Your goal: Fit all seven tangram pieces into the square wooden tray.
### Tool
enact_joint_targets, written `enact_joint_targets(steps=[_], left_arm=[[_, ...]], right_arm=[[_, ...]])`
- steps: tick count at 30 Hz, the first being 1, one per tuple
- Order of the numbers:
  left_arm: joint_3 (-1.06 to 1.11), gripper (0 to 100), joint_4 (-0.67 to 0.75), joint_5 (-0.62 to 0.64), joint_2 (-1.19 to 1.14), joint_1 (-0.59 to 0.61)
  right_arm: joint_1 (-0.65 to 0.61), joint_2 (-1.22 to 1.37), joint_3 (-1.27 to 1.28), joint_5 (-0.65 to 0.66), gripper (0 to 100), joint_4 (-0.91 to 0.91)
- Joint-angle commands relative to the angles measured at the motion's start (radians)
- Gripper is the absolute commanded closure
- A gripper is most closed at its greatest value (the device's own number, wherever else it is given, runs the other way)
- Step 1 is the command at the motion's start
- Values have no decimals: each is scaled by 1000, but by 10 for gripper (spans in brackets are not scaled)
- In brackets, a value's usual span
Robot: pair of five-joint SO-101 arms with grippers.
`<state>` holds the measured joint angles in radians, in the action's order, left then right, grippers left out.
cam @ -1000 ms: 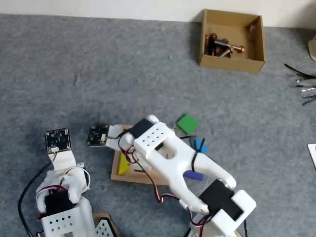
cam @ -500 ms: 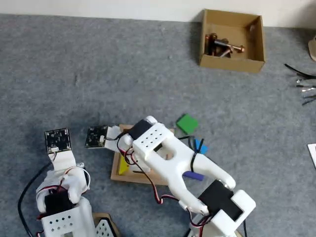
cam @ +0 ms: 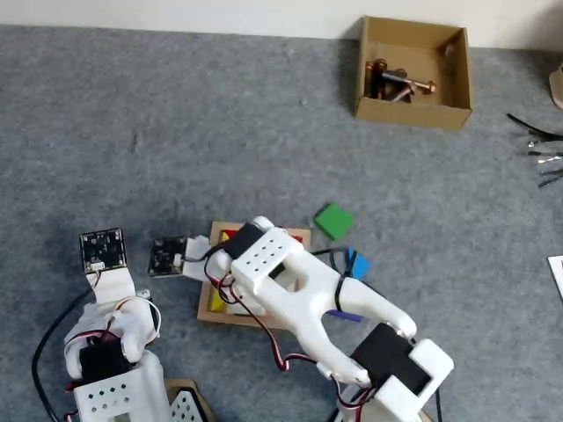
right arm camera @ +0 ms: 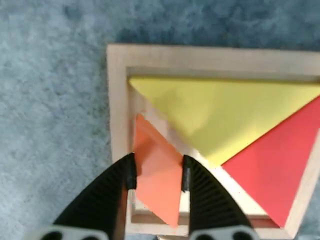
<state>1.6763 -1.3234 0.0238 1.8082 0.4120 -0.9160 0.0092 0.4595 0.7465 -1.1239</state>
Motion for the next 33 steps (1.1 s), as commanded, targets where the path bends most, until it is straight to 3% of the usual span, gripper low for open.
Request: enact_joint_targets(steps=[1,11,33], left_arm=[[19,995,-3,11,5,13],[19,995,-3,11,5,13],[19,995,-3,11,5,13]], right_arm=[[-8,-61,19,-9,927,50],[-39,-59,27,-12,924,58],[-42,-59,28,-34,816,73]])
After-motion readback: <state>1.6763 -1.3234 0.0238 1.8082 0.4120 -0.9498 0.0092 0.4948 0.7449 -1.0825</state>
